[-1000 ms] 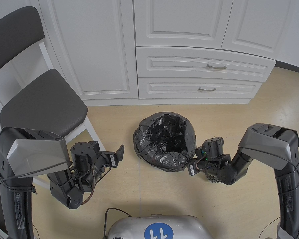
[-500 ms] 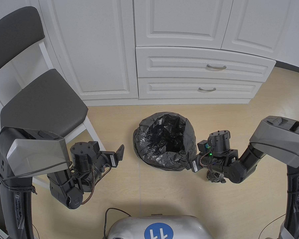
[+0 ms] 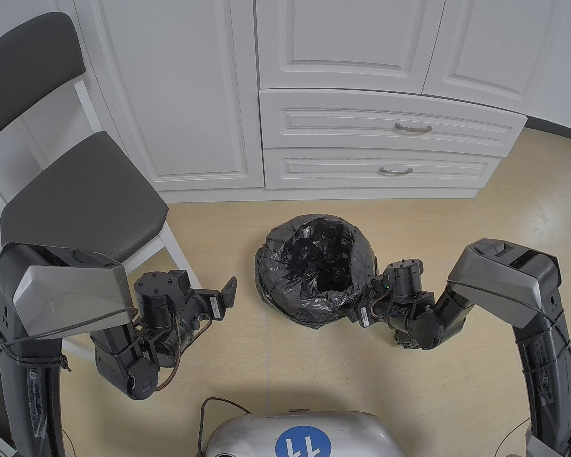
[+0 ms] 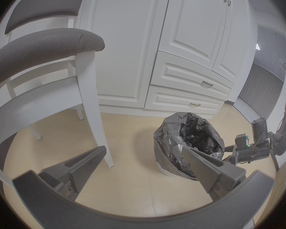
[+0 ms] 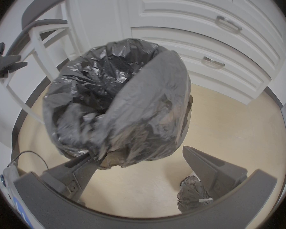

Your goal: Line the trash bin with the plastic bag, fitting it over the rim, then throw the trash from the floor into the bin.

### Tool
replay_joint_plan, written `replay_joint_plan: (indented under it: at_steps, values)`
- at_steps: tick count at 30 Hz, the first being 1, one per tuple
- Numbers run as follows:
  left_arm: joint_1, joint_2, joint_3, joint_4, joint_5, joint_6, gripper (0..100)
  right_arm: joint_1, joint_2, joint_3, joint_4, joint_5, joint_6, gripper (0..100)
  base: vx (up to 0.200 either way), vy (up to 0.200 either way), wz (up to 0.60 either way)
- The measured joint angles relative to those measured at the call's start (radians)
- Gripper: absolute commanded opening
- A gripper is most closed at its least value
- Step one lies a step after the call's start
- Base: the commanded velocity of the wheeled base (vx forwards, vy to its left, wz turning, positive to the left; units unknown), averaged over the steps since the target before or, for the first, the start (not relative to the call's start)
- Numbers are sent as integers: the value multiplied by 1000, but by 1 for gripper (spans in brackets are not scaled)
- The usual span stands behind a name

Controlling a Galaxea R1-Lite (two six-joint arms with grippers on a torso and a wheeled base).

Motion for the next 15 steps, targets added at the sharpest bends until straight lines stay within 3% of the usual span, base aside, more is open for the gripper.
replay_joint_plan:
  at_steps: [11,15]
  values:
    - [4,2,-3,0,0,0,100,-23,88,-202,164,-10,204,100,0,0,0]
    - [5,2,-3,0,0,0,100,-33,99,-234,187,-8,222,100,0,0,0]
